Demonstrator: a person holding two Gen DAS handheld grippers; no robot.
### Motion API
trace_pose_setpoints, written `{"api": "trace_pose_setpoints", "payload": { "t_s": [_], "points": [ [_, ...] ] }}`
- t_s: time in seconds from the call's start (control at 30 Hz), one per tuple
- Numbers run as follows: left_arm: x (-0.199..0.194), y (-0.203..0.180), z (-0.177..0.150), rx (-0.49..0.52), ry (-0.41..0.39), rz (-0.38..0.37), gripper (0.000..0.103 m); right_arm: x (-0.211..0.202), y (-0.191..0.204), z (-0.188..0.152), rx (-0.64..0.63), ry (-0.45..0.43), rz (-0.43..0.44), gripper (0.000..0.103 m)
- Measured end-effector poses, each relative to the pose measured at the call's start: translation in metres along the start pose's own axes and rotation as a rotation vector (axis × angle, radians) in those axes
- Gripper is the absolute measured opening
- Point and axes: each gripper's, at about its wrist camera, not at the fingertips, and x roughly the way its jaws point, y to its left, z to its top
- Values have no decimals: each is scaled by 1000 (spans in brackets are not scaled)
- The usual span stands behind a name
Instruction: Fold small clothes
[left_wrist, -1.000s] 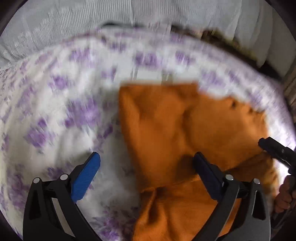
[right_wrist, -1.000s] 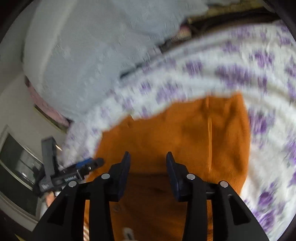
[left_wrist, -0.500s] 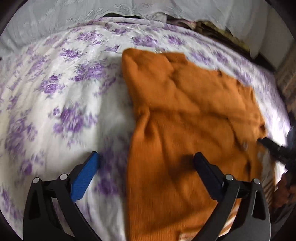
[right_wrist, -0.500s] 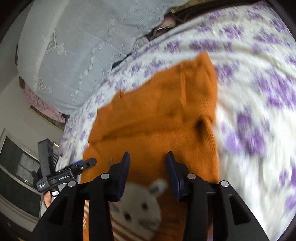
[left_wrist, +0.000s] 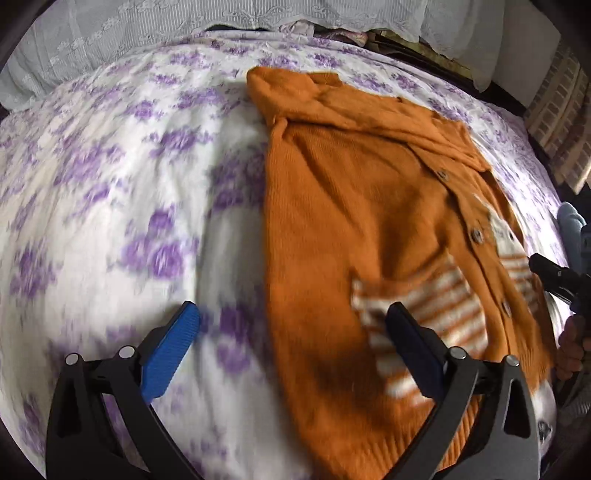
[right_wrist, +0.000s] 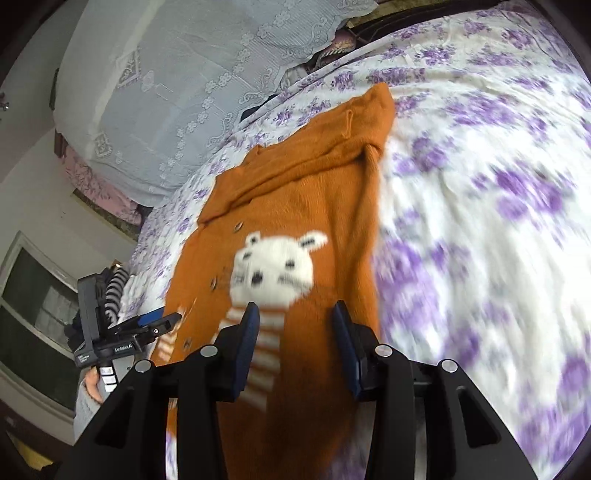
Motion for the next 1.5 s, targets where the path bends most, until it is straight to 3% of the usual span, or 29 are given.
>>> {"api": "trace_pose_setpoints", "payload": {
  "t_s": [0.13,0.2,0.47,0.6,0.7,0.83,0.93,1.07,1.2,1.27,1.33,1.5],
  "points": [
    [-14,3,-21,6,-8,-44,98,-20,-6,-14,16,-29,24,43],
    [-19,6,-27,-6,-11,-82,98,-29,-9,-20,25,-38,25,53],
    [-26,8,-34,-47,16,-340,98,-45,3,-48,-52,15,47,67],
    [-19,3,-28,-26,33,-385,98,-28,11,-39,-92,65,55,73],
    [-8,6,-13,-55,62,-500,98,-9,22,-29,-139,104,76,74],
    [3,12,4,-95,76,-587,98,8,28,-17,-144,114,98,74],
    [8,16,10,-118,88,-640,98,6,24,-16,-116,96,114,69],
    [-2,3,-6,-59,118,-684,98,-3,18,-24,-98,104,132,51],
    [-13,-20,-25,46,100,-623,97,-6,24,-35,-131,125,162,49],
    [-14,-23,-26,59,83,-599,84,-5,24,-35,-136,127,161,48],
    [-11,-16,-23,20,80,-594,63,-5,20,-34,-115,122,164,42],
    [-8,-6,-22,-27,79,-593,45,-5,18,-33,-112,115,166,14]
  ]
}}
